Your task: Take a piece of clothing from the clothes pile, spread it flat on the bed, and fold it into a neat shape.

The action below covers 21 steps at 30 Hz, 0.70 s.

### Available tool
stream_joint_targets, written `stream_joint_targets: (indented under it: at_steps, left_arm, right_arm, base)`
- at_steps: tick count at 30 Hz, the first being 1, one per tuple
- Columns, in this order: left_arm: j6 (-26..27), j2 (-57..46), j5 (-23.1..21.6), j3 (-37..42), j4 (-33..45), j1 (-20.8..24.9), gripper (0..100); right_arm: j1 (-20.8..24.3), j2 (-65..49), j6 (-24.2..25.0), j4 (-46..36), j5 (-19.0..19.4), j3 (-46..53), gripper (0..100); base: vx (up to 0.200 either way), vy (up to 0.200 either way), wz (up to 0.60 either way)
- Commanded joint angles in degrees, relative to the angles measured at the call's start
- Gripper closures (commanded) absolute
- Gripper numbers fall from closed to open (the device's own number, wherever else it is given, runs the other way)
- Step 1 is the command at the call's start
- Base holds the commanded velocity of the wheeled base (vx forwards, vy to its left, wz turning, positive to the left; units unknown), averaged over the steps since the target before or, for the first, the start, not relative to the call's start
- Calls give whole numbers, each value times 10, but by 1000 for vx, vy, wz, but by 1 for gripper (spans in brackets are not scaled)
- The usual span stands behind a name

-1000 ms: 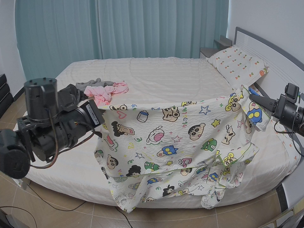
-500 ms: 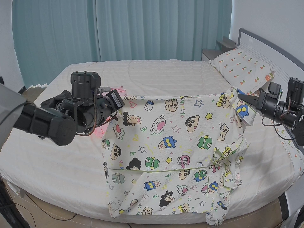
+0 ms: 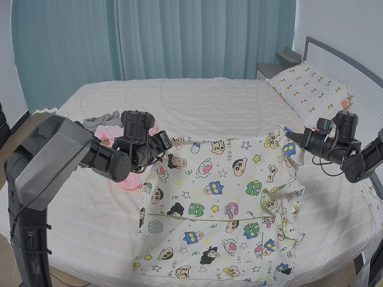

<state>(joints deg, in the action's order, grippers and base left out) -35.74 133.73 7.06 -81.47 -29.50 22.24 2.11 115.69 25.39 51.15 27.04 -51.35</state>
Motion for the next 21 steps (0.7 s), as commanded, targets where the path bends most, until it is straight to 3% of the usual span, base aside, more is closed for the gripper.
stream_joint_targets:
  at_steps: [1, 12, 13, 14, 19, 21]
  left_arm:
    - [8, 67, 1, -41, 6, -5, 100]
    - [7, 170, 58, -205, 66, -5, 100]
    - [7, 175, 58, -214, 72, -5, 100]
    - [7, 184, 59, -229, 81, -5, 0]
    - [7, 212, 81, -273, 88, -9, 0]
    - [7, 246, 132, -331, 90, -19, 0]
  right_arm:
    - [1, 68, 3, 2, -1, -35, 100]
    - [-17, 197, 9, -5, -27, -151, 100]
    - [-18, 204, 11, -6, -27, -158, 0]
    - [-21, 219, 16, -10, -27, -173, 0]
    - [-21, 250, 33, -14, -45, -202, 0]
    - [-24, 269, 35, -13, -62, -224, 0]
  base:
    - [0, 0, 0]
    - [0, 0, 0]
    - [0, 0, 0]
    - [0, 0, 0]
    - [0, 0, 0]
    - [0, 0, 0]
